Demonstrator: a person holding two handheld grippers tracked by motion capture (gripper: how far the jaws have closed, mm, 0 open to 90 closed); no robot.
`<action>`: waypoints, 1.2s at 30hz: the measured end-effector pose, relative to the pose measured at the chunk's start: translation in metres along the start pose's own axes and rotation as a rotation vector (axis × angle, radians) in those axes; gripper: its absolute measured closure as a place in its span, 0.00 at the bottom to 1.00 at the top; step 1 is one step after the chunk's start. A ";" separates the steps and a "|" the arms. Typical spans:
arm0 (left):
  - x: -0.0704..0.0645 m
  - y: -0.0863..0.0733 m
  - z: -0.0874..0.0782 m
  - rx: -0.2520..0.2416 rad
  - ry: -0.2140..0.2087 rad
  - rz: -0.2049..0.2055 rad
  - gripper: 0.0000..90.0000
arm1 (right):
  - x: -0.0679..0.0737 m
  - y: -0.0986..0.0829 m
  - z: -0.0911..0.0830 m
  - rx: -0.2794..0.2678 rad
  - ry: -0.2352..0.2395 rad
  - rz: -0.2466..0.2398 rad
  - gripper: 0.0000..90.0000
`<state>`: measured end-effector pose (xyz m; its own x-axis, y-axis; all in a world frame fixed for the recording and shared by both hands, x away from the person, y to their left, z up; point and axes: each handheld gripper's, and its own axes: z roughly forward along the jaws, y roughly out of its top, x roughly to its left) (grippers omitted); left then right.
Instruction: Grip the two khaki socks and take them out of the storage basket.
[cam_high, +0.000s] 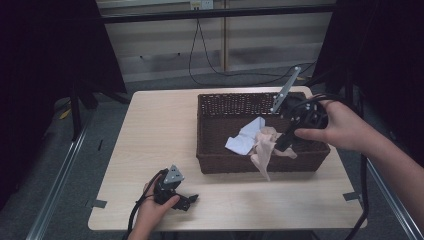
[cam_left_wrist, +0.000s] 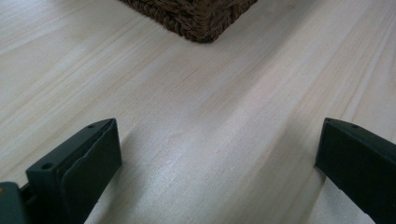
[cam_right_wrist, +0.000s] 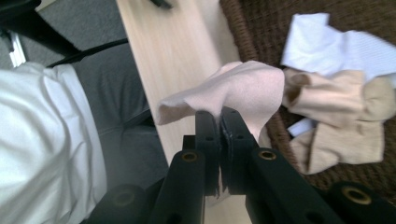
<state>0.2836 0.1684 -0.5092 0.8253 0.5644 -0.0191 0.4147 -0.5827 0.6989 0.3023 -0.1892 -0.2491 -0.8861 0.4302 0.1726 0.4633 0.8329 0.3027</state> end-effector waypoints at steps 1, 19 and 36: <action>0.000 0.000 0.000 -0.003 -0.002 0.000 0.00 | 0.000 0.000 0.002 0.005 0.004 -0.010 0.96; 0.000 0.000 0.000 -0.003 -0.002 -0.001 0.00 | -0.035 0.005 0.028 0.016 -0.091 0.062 0.53; 0.000 0.000 0.000 -0.005 0.000 0.000 0.00 | -0.108 0.001 0.106 0.114 -0.176 0.211 0.39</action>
<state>0.2838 0.1683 -0.5097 0.8254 0.5643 -0.0195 0.4128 -0.5794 0.7028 0.3970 -0.1975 -0.3669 -0.7637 0.6435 0.0519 0.6418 0.7482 0.1680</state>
